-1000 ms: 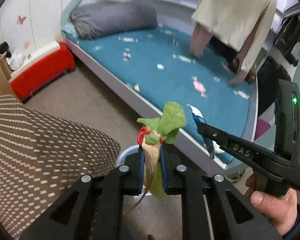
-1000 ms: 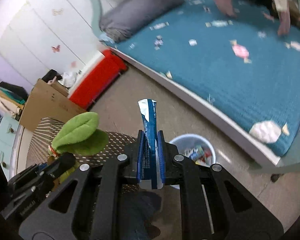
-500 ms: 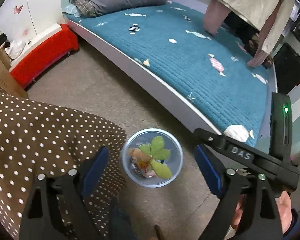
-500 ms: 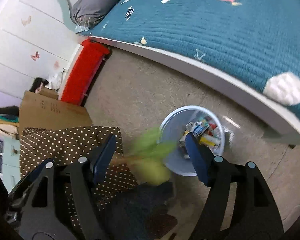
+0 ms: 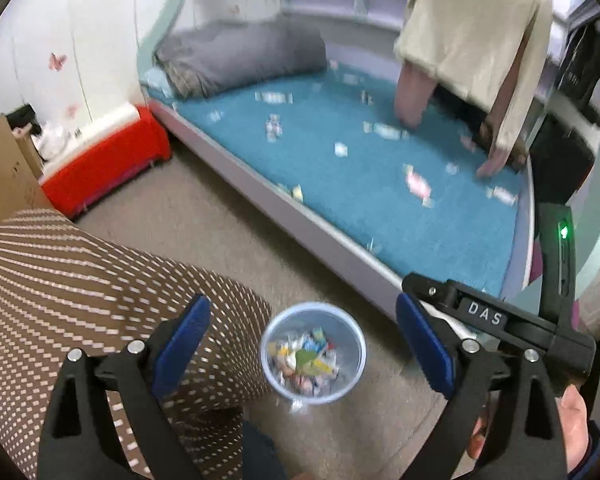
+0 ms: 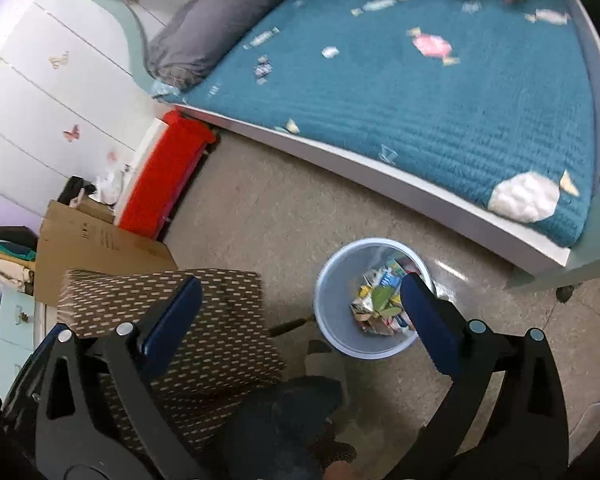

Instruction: Collect trash

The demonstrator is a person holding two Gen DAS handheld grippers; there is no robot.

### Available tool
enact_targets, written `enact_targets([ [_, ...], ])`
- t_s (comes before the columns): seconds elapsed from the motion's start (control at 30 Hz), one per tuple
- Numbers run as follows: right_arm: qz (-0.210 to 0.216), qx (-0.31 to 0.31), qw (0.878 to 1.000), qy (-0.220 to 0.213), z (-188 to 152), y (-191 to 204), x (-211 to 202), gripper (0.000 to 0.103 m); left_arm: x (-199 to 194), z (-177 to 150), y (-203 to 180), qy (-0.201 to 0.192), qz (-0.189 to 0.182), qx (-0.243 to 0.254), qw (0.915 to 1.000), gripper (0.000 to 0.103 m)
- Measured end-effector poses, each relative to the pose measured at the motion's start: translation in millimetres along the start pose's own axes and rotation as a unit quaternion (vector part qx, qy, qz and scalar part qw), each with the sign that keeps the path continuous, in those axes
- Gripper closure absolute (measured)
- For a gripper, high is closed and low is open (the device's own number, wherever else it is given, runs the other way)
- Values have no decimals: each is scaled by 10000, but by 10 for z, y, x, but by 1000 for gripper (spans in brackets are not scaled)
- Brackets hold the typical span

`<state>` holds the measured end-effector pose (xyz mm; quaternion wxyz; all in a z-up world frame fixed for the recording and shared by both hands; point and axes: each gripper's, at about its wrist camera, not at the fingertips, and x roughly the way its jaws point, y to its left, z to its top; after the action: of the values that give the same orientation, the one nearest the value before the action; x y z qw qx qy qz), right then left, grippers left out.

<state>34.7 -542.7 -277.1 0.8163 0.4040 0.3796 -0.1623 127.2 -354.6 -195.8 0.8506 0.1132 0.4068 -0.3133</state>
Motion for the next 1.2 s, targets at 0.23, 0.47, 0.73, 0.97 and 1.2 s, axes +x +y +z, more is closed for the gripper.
enact_targets([
  [0.23,235,-855,9944,-569,-141,933,-757,6,-939,-71,269,-700,414,165,9966,9],
  [0.47,590,-1980,9741,-922,-453,1933,-1342,6,-1964,-235,797,-1412,1263,-415,9810,9],
  [0.73,840,-2813,9479,-1241,-850,2772,-1815,6,-2836,-438,1309,-1928,2199,-887,9522,6],
  [0.97,1008,-3363,9212,-1676,-1189,3256,-2195,6,-3397,-590,1503,-2288,2795,-1247,9241,6],
  [1.2,1036,-3677,9019,-2016,-1449,3450,-2415,6,-3717,-668,1478,-2585,2987,-1411,9078,5],
])
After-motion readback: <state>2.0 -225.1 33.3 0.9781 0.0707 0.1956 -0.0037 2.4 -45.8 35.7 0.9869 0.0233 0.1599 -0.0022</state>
